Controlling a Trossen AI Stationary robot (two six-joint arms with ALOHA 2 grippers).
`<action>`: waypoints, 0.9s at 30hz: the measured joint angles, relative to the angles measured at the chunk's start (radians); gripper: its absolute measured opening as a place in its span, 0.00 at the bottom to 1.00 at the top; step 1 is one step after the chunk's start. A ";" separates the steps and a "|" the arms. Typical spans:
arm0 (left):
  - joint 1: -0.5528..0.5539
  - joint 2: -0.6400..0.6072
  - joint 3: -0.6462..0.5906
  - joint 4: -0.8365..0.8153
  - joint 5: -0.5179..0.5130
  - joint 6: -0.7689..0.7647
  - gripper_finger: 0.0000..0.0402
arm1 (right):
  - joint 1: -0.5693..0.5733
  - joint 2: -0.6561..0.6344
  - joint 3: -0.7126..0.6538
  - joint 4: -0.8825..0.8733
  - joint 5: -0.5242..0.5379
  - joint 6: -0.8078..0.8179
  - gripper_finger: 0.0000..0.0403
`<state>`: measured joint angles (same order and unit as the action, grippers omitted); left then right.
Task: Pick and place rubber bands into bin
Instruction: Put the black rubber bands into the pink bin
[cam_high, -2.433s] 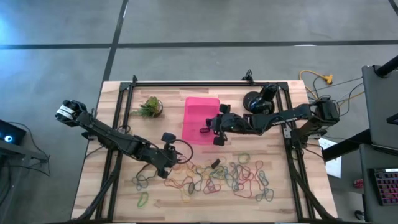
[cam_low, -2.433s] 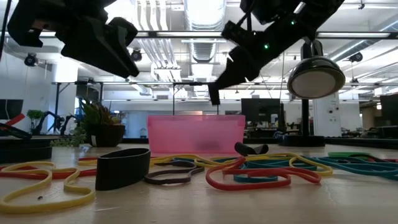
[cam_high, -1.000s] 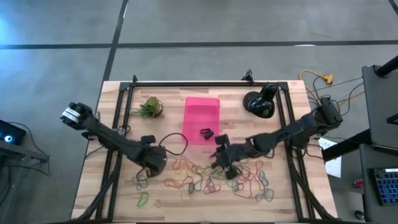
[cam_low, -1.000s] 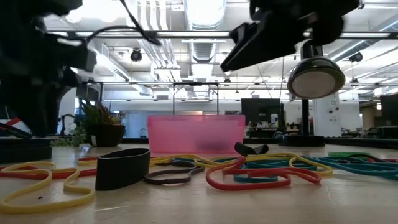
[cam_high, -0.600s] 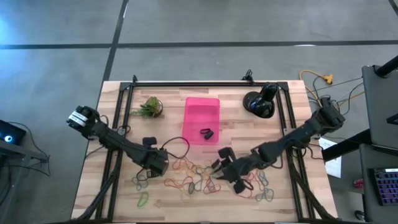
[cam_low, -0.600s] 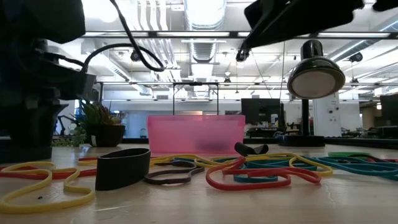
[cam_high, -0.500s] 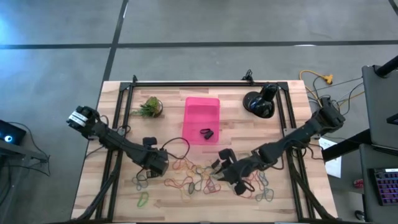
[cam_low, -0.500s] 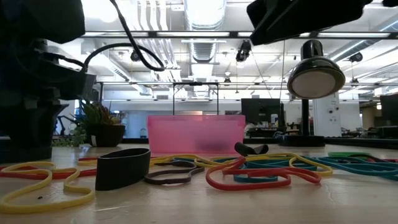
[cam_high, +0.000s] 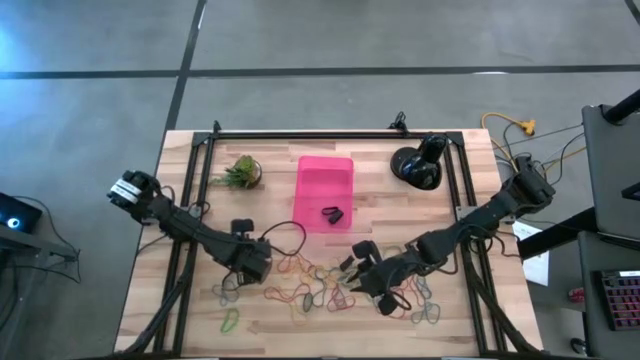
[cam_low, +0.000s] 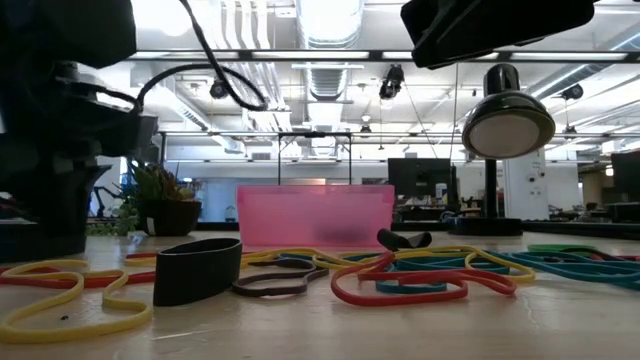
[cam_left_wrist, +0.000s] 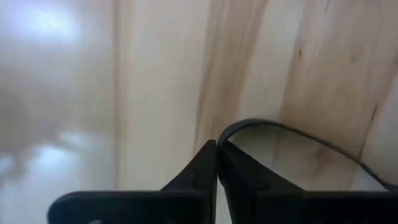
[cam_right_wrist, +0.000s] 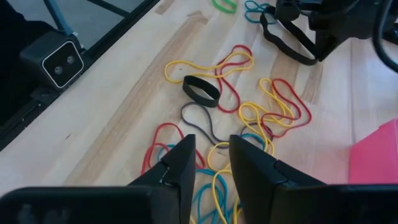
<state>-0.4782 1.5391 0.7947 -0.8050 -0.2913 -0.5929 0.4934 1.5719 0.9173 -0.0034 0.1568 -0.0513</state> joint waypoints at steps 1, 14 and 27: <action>0.000 -0.001 0.008 -0.002 -0.017 0.010 0.00 | 0.000 0.000 0.000 0.000 0.000 0.000 0.22; 0.000 -0.004 0.187 0.003 -0.482 0.263 0.00 | 0.000 0.000 0.000 -0.001 0.000 0.000 0.18; 0.056 -0.004 0.325 0.095 -0.974 0.598 0.00 | 0.000 0.000 0.000 -0.023 0.000 0.000 0.17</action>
<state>-0.4221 1.5349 1.1195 -0.7105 -1.2656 0.0054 0.4934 1.5719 0.9169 -0.0269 0.1566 -0.0513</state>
